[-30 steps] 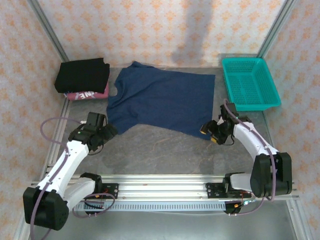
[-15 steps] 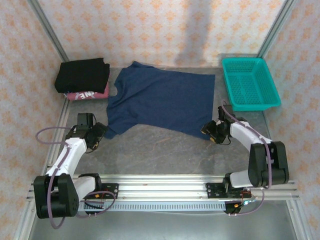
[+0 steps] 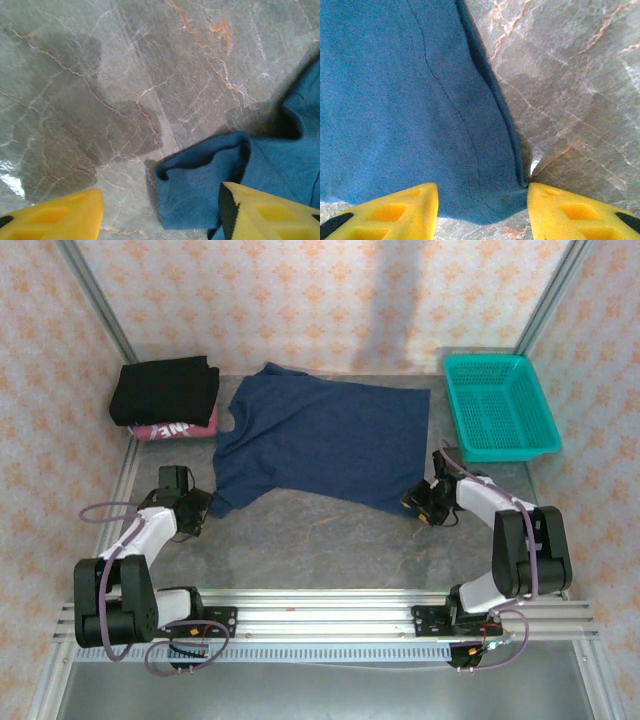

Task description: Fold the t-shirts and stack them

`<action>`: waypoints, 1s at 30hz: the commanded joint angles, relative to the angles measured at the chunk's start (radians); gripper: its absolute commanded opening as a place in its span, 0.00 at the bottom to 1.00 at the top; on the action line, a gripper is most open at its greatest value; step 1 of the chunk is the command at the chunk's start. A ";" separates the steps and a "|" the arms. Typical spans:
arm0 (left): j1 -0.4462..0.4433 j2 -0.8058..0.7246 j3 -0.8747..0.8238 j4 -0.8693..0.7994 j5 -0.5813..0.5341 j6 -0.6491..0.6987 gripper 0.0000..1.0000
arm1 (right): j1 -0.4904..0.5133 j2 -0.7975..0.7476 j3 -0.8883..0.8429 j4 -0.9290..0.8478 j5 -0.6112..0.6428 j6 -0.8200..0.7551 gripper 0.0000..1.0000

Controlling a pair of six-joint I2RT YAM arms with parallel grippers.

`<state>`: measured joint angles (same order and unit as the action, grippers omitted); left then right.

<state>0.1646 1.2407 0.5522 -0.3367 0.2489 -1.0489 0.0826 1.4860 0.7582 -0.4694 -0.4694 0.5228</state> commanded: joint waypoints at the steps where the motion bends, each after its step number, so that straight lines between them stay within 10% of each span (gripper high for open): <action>1: 0.003 0.038 -0.002 0.043 0.022 -0.035 0.60 | 0.003 0.022 0.036 -0.015 0.035 -0.021 0.50; 17: -0.091 0.319 0.127 0.202 0.035 -0.012 0.19 | 0.003 0.051 0.064 -0.044 0.053 -0.035 0.31; 21: -0.095 0.269 0.228 0.047 -0.017 0.160 0.00 | -0.008 0.047 0.074 -0.037 0.055 -0.018 0.00; 30: -0.142 0.025 0.350 -0.245 -0.262 0.566 0.00 | -0.086 -0.080 0.083 -0.125 0.101 -0.034 0.00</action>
<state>0.0448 1.3441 0.9020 -0.4816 0.0990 -0.6746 0.0170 1.4620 0.8146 -0.5266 -0.4175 0.5007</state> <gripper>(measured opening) 0.040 0.045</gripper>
